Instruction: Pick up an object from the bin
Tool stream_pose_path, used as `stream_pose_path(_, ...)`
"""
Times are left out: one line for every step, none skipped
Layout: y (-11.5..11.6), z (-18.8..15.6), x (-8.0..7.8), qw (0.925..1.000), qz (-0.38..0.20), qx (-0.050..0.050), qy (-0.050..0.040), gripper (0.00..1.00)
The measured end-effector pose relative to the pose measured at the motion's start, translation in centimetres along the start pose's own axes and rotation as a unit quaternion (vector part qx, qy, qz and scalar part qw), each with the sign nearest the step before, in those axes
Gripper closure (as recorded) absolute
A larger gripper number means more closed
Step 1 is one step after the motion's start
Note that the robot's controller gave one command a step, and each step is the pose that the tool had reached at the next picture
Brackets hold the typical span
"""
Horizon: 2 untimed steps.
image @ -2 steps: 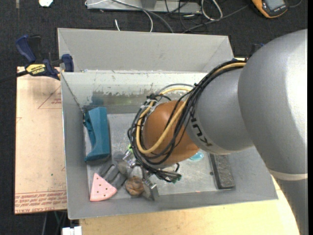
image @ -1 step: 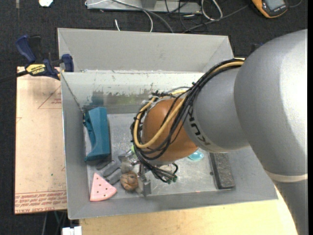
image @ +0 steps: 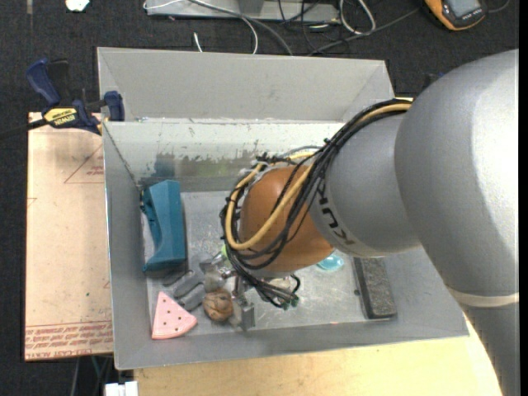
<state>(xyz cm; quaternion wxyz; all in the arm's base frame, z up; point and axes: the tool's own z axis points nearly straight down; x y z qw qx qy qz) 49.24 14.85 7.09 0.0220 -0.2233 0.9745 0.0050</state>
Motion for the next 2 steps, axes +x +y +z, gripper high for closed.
stream_pose_path(-0.62, -12.49, -0.24, 0.9998, -0.022, 0.0, -0.0012, 1.0)
stream_pose_path(-0.62, -12.49, -0.24, 0.9998, -0.021, 0.0, -0.0012, 1.0)
